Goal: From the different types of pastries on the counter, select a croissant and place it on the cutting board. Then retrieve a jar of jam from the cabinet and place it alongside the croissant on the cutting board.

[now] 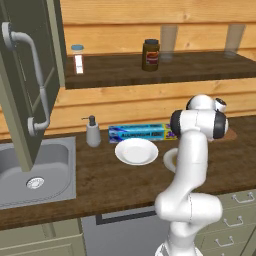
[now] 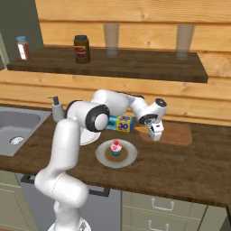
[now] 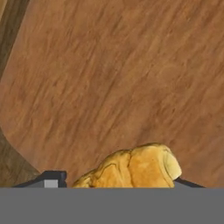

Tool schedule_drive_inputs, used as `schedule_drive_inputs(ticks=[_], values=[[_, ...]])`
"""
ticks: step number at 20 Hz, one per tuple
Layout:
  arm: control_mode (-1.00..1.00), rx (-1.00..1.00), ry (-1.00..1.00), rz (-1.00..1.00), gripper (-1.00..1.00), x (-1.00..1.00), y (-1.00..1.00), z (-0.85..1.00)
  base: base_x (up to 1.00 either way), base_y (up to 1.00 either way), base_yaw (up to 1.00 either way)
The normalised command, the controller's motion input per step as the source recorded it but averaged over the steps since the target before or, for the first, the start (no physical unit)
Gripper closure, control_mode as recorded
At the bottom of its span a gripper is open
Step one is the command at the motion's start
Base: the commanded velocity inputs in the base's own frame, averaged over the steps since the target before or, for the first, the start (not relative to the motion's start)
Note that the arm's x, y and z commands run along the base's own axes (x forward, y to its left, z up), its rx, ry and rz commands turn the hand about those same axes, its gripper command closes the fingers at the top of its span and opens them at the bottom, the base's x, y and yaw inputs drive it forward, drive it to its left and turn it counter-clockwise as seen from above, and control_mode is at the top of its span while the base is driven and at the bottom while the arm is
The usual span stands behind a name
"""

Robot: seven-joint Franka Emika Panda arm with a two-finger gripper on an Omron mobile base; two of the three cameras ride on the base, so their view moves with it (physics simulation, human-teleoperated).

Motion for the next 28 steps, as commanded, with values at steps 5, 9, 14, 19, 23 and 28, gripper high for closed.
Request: schedule_drive_inputs(ticks=[5, 9, 14, 19, 23, 28], values=[[-1.00, 0.00, 0.00, 0.00, -1.00, 0.00, -0.23, 0.00, 0.00, 0.00, 0.00], [-1.00, 0.00, 0.00, 0.00, -1.00, 0.00, -0.04, -0.03, 0.00, 0.00, 0.00], [-1.00, 0.00, 0.00, -0.01, -1.00, 0.00, 0.00, 0.01, 0.00, 0.00, 0.00], [-1.00, 0.00, 0.00, -0.03, -1.00, -0.33, 0.00, 0.06, 0.00, 0.00, 0.00], [-1.00, 0.00, -0.12, -0.02, -1.00, -0.78, 0.00, 0.48, 0.00, 0.00, 0.00], [-1.00, 0.00, -0.09, -0.04, -1.00, -0.82, 0.11, 0.60, 0.00, 0.00, 0.00]])
